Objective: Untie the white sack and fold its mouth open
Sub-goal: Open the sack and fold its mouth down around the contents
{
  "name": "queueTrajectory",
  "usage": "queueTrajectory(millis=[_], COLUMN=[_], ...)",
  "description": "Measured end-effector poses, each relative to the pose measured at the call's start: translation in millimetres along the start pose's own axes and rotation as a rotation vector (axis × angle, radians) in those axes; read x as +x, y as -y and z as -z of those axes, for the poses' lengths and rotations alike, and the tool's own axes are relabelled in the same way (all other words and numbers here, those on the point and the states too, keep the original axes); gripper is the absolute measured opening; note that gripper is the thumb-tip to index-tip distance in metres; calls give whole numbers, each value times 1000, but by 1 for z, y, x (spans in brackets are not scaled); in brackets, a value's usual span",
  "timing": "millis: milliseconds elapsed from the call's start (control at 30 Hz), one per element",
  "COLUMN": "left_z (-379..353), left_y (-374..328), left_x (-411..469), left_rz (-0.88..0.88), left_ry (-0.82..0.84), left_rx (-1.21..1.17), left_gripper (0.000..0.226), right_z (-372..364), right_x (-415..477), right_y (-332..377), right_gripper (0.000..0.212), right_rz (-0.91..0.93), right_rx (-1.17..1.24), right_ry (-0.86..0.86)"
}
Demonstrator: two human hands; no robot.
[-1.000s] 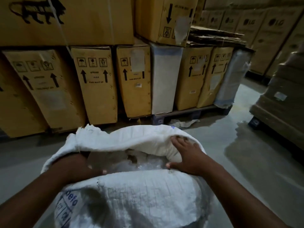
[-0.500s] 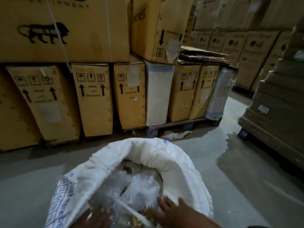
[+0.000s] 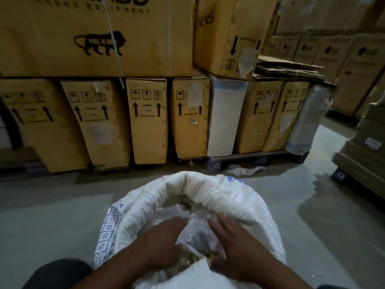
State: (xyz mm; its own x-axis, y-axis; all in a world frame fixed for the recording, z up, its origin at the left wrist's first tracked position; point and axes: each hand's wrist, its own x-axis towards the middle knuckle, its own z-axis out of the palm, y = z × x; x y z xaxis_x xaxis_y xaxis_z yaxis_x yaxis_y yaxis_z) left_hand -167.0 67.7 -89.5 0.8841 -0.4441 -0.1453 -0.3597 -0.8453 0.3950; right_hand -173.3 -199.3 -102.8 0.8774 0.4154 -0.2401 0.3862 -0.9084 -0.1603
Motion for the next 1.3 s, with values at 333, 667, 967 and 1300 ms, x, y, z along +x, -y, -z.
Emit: queueTrajectory(millis=[333,667,967,1300], left_z=[-15,-2,66,48], left_y=[75,101,111,113], left_x=[54,85,103,95], left_rz=[84,219,236,219], left_ry=[-374,-377,-552,-353], left_rx=[201,319,394,449], left_gripper=[119,122,125,135], right_z=[-8,5,46,39], right_x=[60,111,115,113], right_y=[-47,-75,-75,-76], right_gripper=[92,96,101,129], right_rz=[-82,-231,-328,-380], right_rx=[-165,-186,-215,-208], right_ry=[-409,-389,-512,-250])
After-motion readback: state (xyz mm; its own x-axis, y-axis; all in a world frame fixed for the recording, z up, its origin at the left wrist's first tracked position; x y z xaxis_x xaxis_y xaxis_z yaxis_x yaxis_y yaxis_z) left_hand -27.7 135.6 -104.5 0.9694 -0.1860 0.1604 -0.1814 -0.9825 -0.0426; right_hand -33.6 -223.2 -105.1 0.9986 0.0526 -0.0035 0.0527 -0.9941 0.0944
